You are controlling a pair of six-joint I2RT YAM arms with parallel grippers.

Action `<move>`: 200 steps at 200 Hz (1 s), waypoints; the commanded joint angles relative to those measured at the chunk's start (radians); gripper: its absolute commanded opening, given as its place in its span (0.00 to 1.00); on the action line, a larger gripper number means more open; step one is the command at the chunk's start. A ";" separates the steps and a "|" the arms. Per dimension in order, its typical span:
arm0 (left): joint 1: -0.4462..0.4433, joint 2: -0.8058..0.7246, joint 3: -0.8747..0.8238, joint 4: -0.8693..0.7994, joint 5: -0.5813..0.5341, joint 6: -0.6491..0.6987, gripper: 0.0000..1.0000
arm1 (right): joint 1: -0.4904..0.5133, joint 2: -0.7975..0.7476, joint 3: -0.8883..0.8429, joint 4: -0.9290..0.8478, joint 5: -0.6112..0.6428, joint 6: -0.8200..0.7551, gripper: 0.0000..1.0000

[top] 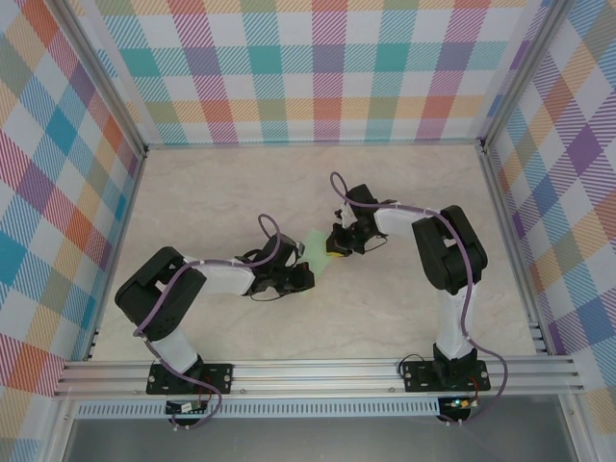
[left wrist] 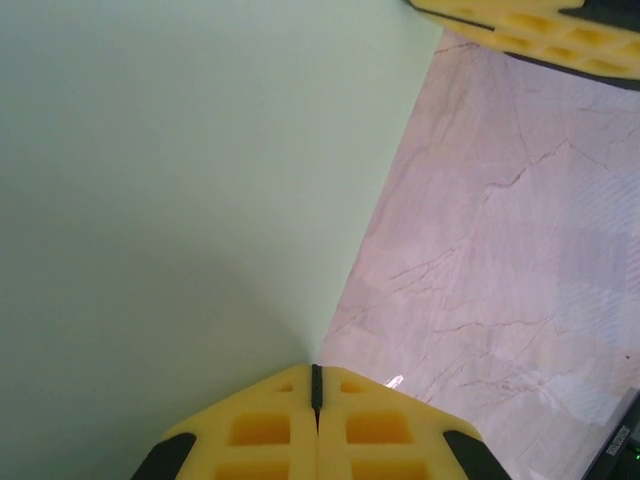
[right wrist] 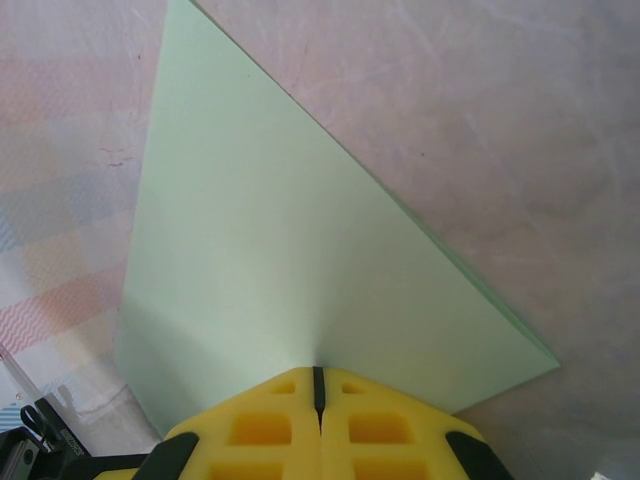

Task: Fold a paper plane with a square sheet of paper (pick it up from the middle)
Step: First fold the square sheet of paper in half at the center of the table, then rotate the square sheet of paper at the center of the table.

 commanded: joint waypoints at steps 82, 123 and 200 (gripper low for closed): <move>-0.010 -0.101 -0.077 -0.389 -0.023 0.134 0.00 | -0.006 0.075 -0.012 -0.091 0.182 0.003 0.00; -0.008 -0.163 0.033 -0.471 -0.108 0.140 0.01 | -0.007 0.032 0.015 -0.104 0.158 -0.012 0.00; 0.181 -0.306 0.133 -0.638 -0.408 -0.023 0.39 | 0.152 -0.065 0.160 -0.135 0.187 0.039 0.09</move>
